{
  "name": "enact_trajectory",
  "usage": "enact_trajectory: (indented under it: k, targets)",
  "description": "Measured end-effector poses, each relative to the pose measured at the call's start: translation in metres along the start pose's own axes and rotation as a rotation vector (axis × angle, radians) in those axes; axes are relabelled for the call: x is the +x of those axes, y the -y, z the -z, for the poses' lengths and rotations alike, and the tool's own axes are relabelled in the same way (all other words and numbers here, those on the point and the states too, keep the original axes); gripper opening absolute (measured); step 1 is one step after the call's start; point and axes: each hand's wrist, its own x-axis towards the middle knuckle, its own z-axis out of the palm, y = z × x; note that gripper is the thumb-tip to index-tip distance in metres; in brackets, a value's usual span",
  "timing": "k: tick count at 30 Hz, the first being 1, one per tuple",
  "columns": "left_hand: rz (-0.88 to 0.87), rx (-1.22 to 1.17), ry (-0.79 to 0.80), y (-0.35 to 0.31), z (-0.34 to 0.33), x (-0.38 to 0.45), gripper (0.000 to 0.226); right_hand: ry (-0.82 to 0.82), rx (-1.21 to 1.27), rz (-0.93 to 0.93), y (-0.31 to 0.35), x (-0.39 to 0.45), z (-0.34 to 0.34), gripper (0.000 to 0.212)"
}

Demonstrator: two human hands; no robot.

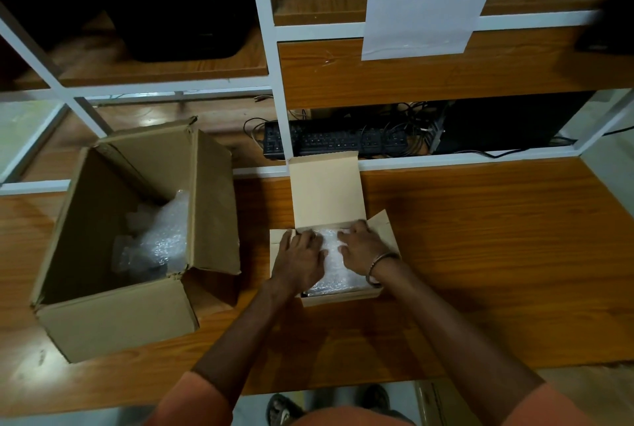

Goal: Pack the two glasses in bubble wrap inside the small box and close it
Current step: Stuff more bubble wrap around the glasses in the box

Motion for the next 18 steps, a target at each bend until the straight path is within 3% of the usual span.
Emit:
enact_trajectory:
  k: [4, 9, 18]
  targets:
    - [-0.011, -0.051, -0.013, 0.002, -0.007, -0.004, 0.063, -0.134, 0.078, 0.015, 0.006, -0.002, 0.002, 0.042]
    - [-0.04, -0.033, -0.024, 0.006, -0.016, -0.007, 0.071, 0.063, 0.238, -0.026, 0.0, 0.002, 0.02, 0.051]
    - [-0.093, 0.04, -0.067, 0.006, -0.007, -0.018, 0.068, 0.226, 0.024, 0.017, 0.014, 0.017, 0.033, 0.055]
